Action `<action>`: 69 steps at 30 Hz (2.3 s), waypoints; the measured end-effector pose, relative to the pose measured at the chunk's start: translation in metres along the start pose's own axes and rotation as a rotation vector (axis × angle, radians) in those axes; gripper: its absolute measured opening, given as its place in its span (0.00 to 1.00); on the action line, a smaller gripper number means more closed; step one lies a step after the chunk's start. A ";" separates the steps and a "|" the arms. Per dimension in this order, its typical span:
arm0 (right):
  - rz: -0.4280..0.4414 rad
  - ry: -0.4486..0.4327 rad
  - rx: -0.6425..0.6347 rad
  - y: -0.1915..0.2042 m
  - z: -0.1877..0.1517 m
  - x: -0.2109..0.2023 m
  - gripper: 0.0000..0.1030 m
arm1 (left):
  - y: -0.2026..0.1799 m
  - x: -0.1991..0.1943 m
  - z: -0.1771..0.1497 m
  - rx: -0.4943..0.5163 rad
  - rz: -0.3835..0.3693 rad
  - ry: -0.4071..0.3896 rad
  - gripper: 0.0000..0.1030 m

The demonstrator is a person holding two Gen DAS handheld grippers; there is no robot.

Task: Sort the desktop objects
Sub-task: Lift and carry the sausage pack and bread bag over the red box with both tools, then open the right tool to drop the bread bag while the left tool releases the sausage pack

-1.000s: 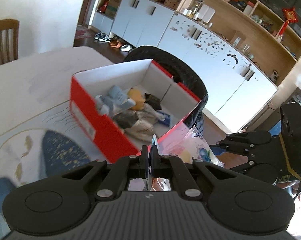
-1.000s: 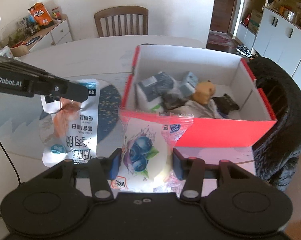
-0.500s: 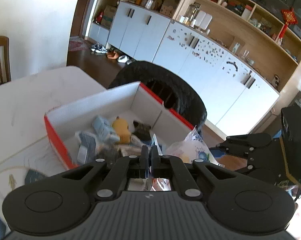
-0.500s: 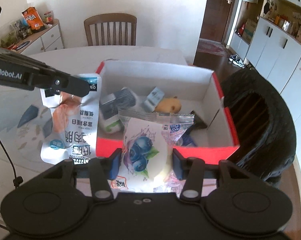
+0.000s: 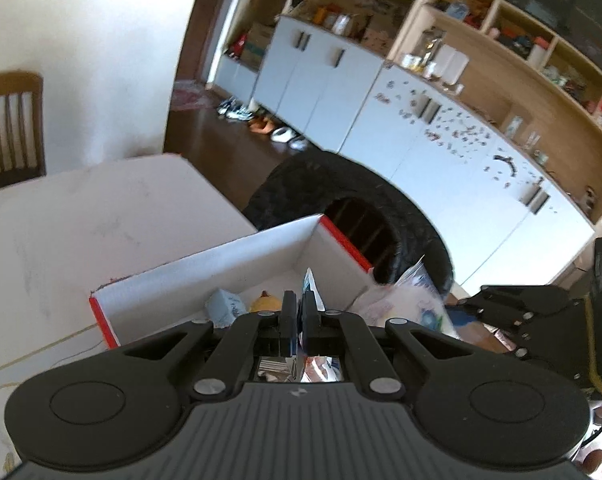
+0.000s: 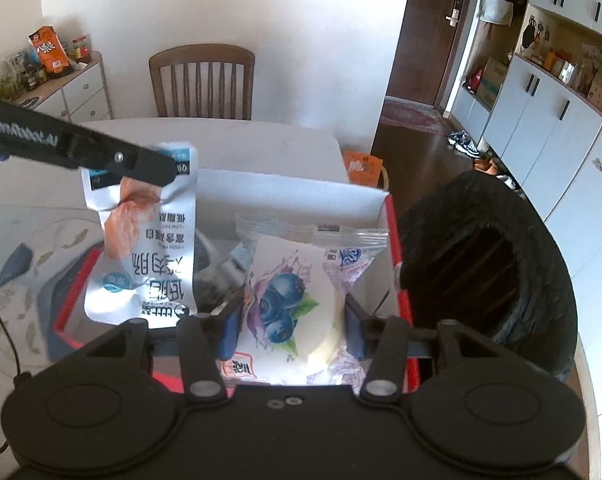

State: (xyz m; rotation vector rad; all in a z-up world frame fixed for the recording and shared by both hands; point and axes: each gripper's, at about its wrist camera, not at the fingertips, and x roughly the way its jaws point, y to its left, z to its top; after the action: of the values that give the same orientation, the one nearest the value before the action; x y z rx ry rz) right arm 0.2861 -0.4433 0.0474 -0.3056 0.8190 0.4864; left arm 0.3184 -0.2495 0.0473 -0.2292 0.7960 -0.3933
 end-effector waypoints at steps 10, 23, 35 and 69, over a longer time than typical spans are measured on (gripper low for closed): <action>0.019 0.077 -0.018 -0.008 -0.004 0.049 0.48 | 0.026 0.048 -0.012 -0.115 0.031 0.068 0.01; 0.062 0.164 -0.020 -0.010 -0.014 0.085 0.48 | 0.029 0.080 -0.024 -0.070 0.073 0.127 0.01; 0.084 0.209 -0.029 -0.011 -0.024 0.095 0.51 | 0.034 0.086 -0.035 -0.024 0.105 0.174 0.01; 0.133 0.042 0.069 -0.026 -0.015 0.018 0.71 | 0.004 0.024 -0.041 0.141 0.087 0.114 0.02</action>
State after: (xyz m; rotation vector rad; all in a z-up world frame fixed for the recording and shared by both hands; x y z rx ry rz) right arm 0.3012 -0.4668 0.0259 -0.1991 0.8988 0.5762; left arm 0.3050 -0.2582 0.0028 -0.0405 0.8826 -0.3814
